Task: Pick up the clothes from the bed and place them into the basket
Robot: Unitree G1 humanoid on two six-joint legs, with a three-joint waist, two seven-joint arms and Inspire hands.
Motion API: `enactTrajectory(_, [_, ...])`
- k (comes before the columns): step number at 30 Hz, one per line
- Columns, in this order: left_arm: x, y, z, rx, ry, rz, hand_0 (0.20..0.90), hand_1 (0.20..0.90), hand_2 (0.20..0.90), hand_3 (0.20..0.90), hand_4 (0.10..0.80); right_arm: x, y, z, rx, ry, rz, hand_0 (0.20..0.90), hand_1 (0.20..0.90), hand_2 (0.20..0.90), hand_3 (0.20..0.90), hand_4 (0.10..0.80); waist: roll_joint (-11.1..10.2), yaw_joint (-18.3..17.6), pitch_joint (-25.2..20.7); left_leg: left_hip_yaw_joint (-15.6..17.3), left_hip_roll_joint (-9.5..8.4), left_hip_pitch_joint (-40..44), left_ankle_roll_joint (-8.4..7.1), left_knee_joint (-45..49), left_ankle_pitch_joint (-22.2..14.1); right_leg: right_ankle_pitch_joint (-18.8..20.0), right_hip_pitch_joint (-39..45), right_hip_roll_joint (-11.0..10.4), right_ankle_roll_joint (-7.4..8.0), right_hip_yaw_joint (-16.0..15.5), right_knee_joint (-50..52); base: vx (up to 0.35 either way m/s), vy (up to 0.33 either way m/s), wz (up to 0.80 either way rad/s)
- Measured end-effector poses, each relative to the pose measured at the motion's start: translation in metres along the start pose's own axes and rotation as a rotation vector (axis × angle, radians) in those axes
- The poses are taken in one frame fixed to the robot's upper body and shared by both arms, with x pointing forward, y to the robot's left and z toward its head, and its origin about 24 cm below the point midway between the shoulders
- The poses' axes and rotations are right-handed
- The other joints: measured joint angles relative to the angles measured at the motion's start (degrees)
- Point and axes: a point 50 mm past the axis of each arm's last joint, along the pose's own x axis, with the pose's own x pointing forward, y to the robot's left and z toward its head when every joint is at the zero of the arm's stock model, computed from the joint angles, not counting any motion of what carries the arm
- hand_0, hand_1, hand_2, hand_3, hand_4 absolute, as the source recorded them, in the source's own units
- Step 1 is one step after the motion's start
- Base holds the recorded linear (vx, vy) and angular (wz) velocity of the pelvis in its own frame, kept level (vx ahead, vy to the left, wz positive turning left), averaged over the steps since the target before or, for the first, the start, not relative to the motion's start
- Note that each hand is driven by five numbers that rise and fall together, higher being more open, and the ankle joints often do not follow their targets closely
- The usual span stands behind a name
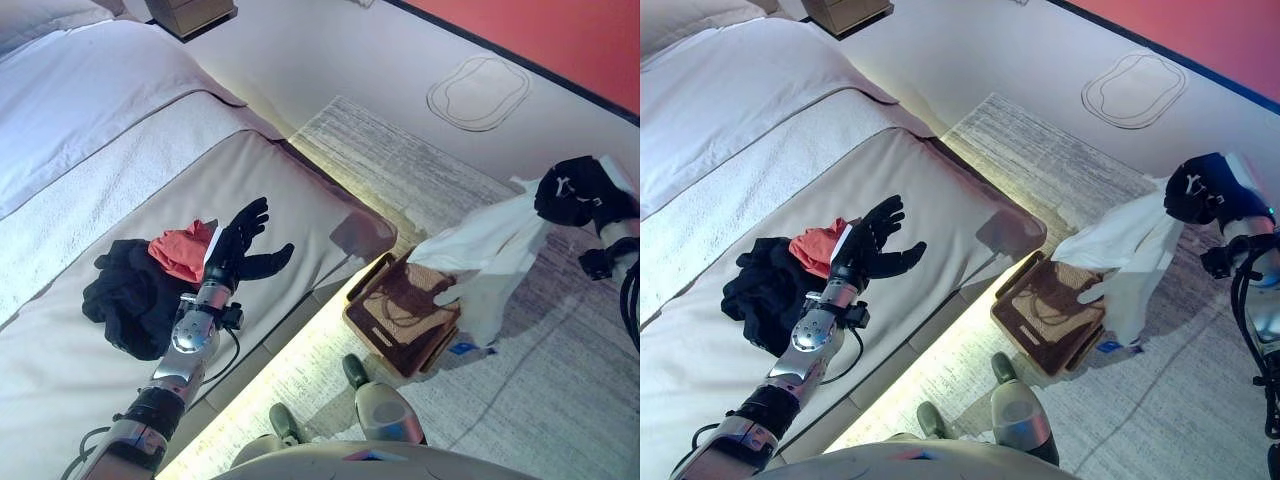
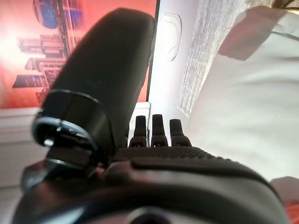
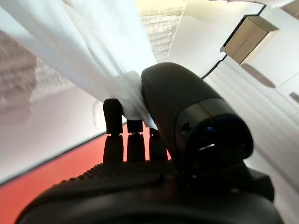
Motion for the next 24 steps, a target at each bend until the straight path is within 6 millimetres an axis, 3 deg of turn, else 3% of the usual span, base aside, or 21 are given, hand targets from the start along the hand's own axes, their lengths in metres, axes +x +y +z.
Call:
enactTrajectory(9, [0.004,-0.007,-0.004,-0.021,0.01,-0.008,0.9,0.9,0.9,0.9,0.8,-0.005,0.038,-0.035,0.033,0.149,0.097,0.3,0.3,0.3,0.2,0.1,3.0,0.4,0.3,0.4,-0.11,-1.2,-0.09,0.0,0.1,0.0,-1.8,-0.1,-0.01,0.5,0.8,-0.042,0.007,-0.03])
enactTrajectory(14, [0.007,-0.013,-0.002,-0.014,0.003,-0.025,0.9,0.9,0.9,0.9,0.8,-0.015,0.075,-0.059,0.009,0.256,0.216,0.3,0.3,0.3,0.2,0.1,4.1,1.1,0.7,0.0,0.03,-1.2,-0.1,0.0,0.2,0.0,-1.6,-0.2,0.01,0.1,0.8,-0.041,-0.041,0.04])
enactTrajectory(19, [0.013,-0.021,0.001,0.004,-0.008,-0.058,0.9,0.9,0.9,0.9,0.8,-0.022,0.104,-0.07,-0.006,0.312,0.305,0.3,0.3,0.3,0.2,0.1,4.7,2.8,1.0,-1.3,0.24,-1.5,-0.3,0.0,0.5,0.0,-1.2,-0.3,0.01,-1.3,0.7,-0.031,-0.037,0.12])
enactTrajectory(20, [0.014,-0.021,0.001,0.002,-0.012,-0.061,0.9,0.9,0.9,0.9,0.8,-0.023,0.108,-0.072,-0.002,0.325,0.308,0.338,0.338,0.338,0.244,0.144,4.7,3.3,1.0,-1.5,0.3,-1.6,-0.3,0.0,0.6,0.0,-1.3,-0.3,0.01,-1.5,0.7,-0.025,-0.025,0.13])
enactTrajectory(22, [0.015,-0.023,0.002,-0.002,-0.015,-0.063,0.9,0.9,0.9,0.9,0.8,-0.023,0.112,-0.074,-0.002,0.341,0.313,0.9,0.9,0.9,0.9,0.8,4.9,4.2,1.1,-1.8,0.36,-1.6,-0.37,0.0,0.7,0.0,-1.1,-0.3,0.01,-1.9,0.7,-0.01,-0.012,0.12])
enactTrajectory(24, [0.015,-0.023,0.002,-0.001,-0.015,-0.065,0.9,0.9,0.9,0.9,0.8,-0.021,0.118,-0.075,-0.009,0.36,0.318,0.9,0.9,0.9,0.9,0.8,5.0,4.9,1.1,-2.6,0.45,-1.8,-0.51,0.0,0.9,0.0,-0.9,-0.4,0.0,-2.6,0.5,0.004,-0.008,0.16])
